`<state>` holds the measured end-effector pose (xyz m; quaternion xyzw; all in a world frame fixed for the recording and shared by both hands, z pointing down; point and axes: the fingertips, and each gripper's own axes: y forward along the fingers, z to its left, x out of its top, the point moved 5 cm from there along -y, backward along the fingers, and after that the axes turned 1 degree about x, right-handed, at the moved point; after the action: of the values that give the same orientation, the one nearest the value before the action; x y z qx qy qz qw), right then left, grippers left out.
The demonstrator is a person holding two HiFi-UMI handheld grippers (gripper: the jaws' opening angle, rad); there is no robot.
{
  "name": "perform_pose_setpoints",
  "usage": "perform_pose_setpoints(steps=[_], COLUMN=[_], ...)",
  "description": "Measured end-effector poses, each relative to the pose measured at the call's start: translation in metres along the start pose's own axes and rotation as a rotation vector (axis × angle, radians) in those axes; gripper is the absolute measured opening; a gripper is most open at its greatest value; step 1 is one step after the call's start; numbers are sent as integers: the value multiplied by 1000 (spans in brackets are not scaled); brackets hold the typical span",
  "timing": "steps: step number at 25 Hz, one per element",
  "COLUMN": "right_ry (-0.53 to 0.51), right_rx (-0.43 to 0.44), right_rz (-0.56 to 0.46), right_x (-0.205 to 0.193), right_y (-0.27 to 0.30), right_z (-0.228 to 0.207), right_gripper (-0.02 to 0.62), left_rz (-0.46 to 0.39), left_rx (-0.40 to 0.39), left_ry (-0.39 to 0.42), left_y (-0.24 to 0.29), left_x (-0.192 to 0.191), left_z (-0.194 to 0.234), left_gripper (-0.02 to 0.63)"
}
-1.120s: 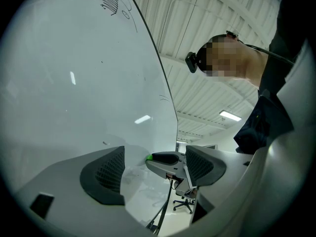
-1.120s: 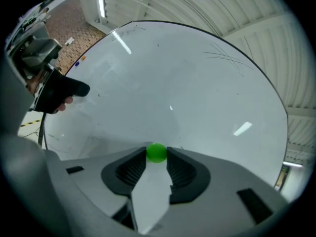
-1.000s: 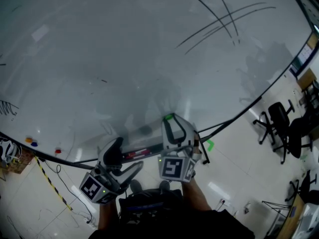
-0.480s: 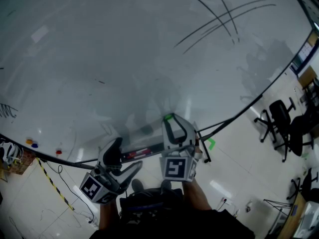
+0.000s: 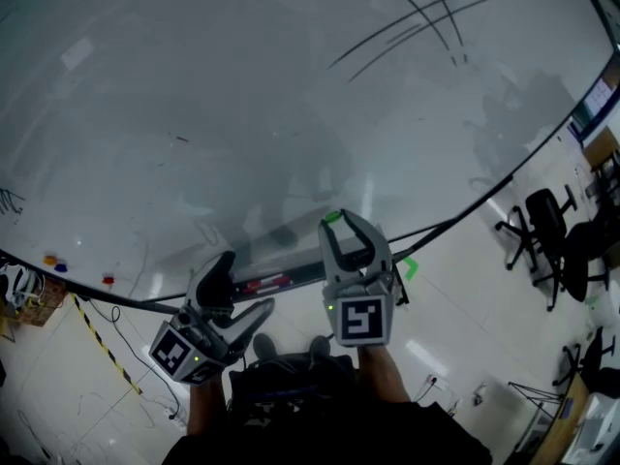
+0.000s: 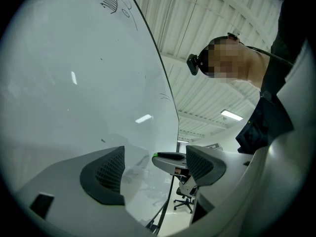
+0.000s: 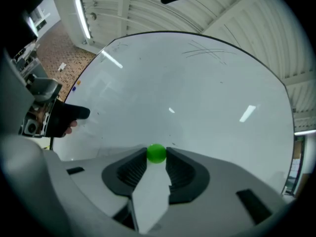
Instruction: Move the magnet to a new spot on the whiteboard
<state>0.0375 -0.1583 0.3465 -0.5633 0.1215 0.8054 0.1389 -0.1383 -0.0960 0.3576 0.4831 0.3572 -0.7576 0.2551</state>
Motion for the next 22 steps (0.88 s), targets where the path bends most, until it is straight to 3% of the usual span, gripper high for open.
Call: perform_pose_setpoints(steps=[5,17,22], right_ry=[95,317,375], right_rx=[52,196,240], right_rz=[-23,-204,-199], right_x=[0,-7,-18], right_y=[-19,-43,-59], right_z=[-29,-57,-71], right_gripper=[152,152,152], left_rz=[4,16,32], left_rx=[-12,-14,3], left_ry=[5,0,-5], left_y=[20,44,56], left_x=[-1,-16,-25], left_z=[-12,-32,-50], left_gripper=[383,383,383])
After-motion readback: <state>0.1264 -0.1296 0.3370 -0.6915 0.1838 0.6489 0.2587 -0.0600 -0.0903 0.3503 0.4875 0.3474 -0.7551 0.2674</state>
